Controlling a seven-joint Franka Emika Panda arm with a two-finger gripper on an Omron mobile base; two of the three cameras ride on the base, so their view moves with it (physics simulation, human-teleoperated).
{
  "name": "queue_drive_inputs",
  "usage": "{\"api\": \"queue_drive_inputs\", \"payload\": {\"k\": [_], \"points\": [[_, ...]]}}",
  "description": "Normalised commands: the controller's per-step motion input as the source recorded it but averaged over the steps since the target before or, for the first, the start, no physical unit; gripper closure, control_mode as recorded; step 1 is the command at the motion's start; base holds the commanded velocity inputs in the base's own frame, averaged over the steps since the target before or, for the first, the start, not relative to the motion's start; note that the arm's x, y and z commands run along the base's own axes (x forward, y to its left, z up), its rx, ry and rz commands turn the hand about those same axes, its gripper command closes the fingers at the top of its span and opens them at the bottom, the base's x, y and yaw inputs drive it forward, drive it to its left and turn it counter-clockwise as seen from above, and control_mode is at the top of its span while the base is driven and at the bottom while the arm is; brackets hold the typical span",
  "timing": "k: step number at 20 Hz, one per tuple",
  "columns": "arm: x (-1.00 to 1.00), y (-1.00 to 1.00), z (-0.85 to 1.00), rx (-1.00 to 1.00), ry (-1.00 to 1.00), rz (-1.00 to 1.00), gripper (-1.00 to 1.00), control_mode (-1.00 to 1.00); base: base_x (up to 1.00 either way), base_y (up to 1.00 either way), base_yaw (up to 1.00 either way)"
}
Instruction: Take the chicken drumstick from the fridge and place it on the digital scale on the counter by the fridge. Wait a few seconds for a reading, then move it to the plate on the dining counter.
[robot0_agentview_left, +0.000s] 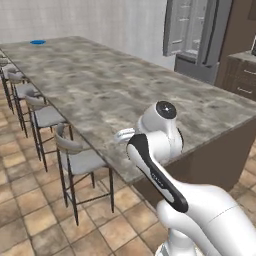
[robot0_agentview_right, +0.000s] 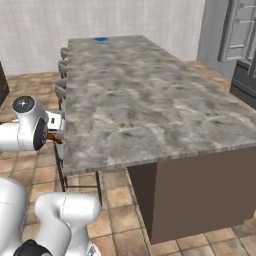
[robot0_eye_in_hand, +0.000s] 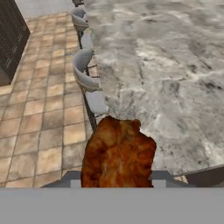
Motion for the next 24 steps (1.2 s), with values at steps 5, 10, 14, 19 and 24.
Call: {"api": "queue_drive_inputs", "payload": {"k": [5,10,14,19,24], "points": [[0.0,0.0,0.0,0.0,0.0,0.0,1.0,1.0,0.49,1.0,-0.01],[0.0,0.0,0.0,0.0,0.0,0.0,1.0,1.0,0.61,1.0,-0.01],[0.0,0.0,0.0,0.0,0.0,0.0,1.0,1.0,0.66,1.0,-0.02],[0.0,0.0,0.0,0.0,0.0,0.0,1.0,1.0,0.71,1.0,-0.03],[0.0,0.0,0.0,0.0,0.0,0.0,1.0,1.0,0.92,1.0,-0.05]]}}
